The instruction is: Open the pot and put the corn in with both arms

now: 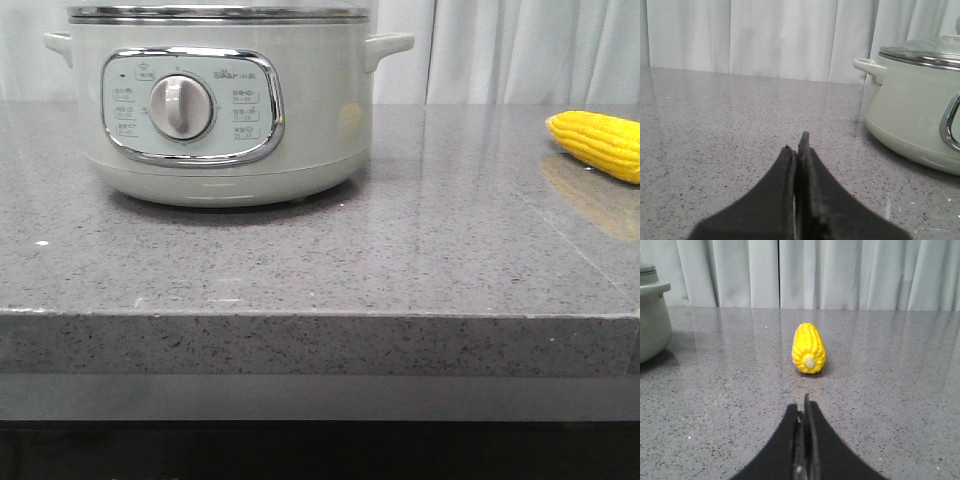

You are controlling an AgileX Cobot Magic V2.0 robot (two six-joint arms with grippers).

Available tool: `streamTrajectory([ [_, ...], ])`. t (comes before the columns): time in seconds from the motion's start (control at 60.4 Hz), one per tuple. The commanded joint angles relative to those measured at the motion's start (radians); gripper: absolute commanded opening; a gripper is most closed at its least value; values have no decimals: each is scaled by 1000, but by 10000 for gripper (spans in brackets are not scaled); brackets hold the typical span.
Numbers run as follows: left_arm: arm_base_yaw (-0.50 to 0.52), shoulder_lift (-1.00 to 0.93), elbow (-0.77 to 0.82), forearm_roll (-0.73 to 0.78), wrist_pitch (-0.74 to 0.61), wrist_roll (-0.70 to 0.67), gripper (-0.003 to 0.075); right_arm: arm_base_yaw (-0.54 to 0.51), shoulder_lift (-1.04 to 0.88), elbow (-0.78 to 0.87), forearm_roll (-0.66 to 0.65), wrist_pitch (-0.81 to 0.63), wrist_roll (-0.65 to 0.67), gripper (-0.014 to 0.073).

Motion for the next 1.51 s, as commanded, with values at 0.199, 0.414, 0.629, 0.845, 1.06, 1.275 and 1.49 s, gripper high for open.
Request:
streamTrajectory([
  [0.199,2,-14,11,-1,-77,-5,-20,-4,-22,-12,-9,-81,-1,-122],
  [0.414,2,-14,11,-1,-77,-5,-20,-4,-22,-12,-9,-81,-1,-122],
  [0.629,2,-14,11,-1,-77,-5,-20,-4,-22,-12,-9,-82,-1,-122],
  [0.845,2,-14,9,-1,-117,-5,-20,-4,-22,-13,-9,-85,-1,-122],
  [1.06,2,-14,-79,-12,-87,-5,-20,-4,-22,-75,-9,-57,-1,-122],
  [1.275,2,52,-303,-12,88,-5,-20,-4,8,-295,-9,143,-1,-122],
  [1.49,2,221,-563,-10,321,-5,-20,-4,161,-540,-9,340,-1,-122],
])
